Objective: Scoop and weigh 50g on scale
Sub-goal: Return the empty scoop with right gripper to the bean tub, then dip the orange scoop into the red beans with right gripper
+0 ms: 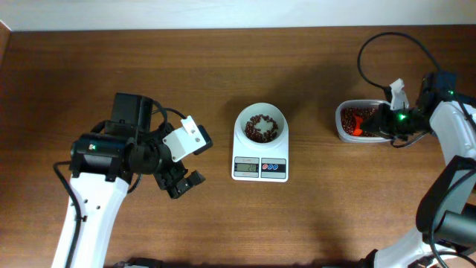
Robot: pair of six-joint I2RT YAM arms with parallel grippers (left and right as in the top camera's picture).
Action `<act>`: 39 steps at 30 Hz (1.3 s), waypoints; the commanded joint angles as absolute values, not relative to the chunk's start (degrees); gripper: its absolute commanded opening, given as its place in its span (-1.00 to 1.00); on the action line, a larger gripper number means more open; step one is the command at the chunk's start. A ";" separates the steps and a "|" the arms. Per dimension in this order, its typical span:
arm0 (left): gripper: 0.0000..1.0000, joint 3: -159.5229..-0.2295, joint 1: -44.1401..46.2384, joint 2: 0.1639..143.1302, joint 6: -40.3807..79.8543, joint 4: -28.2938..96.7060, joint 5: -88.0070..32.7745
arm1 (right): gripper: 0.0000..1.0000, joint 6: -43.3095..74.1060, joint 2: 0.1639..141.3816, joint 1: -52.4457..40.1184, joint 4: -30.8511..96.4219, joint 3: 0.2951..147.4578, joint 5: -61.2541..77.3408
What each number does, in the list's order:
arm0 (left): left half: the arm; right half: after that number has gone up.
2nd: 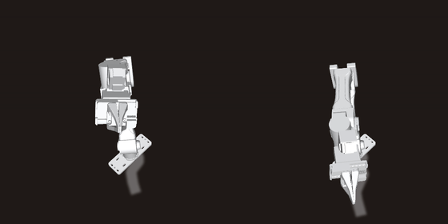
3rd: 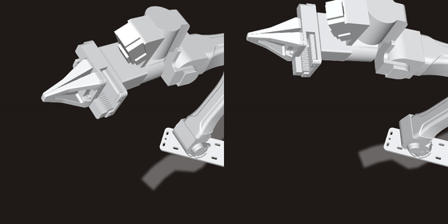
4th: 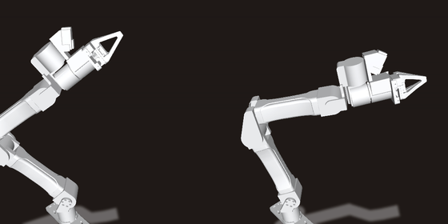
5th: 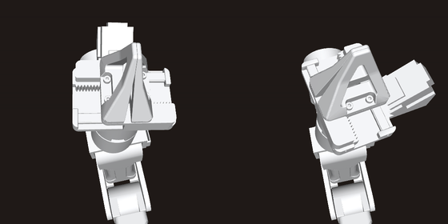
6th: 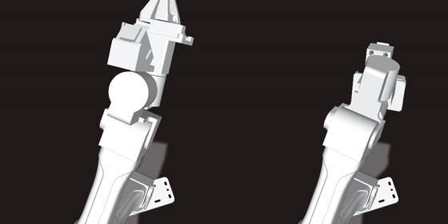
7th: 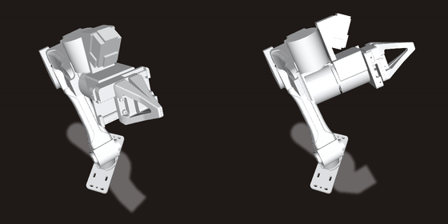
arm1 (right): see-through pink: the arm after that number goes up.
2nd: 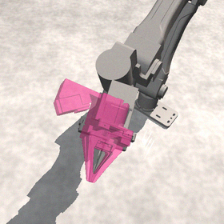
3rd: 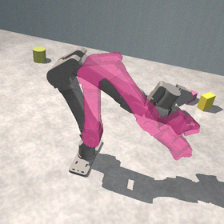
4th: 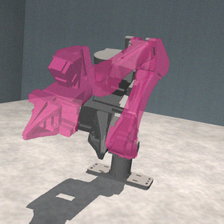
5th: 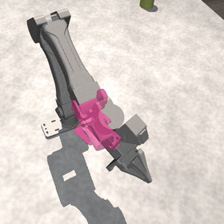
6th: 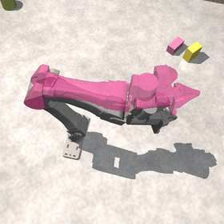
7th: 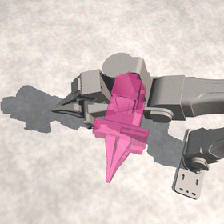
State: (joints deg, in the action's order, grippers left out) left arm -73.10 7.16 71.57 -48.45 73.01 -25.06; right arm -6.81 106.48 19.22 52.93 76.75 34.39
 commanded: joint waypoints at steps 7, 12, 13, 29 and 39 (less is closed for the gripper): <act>0.98 -72.95 7.11 71.11 -49.17 72.95 -25.50 | -0.92 -7.38 108.05 29.04 54.85 76.05 49.17; 0.98 -72.95 7.11 71.11 -49.17 72.95 -25.50 | -0.92 -12.05 108.05 33.74 56.97 76.07 53.87; 0.98 -72.95 7.11 71.11 -49.17 72.95 -25.50 | -0.92 -12.03 108.05 35.11 57.25 76.07 54.83; 0.98 -72.95 7.11 71.11 -49.17 72.95 -25.50 | -0.92 -12.01 108.05 36.38 58.78 76.07 68.77; 0.98 -72.95 7.11 71.11 -49.17 72.95 -25.50 | -0.92 -11.64 108.05 24.51 59.40 76.07 74.63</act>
State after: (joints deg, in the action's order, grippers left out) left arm -73.10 7.16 71.57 -48.45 73.01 -25.06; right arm -10.94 107.74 28.40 59.40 76.42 72.20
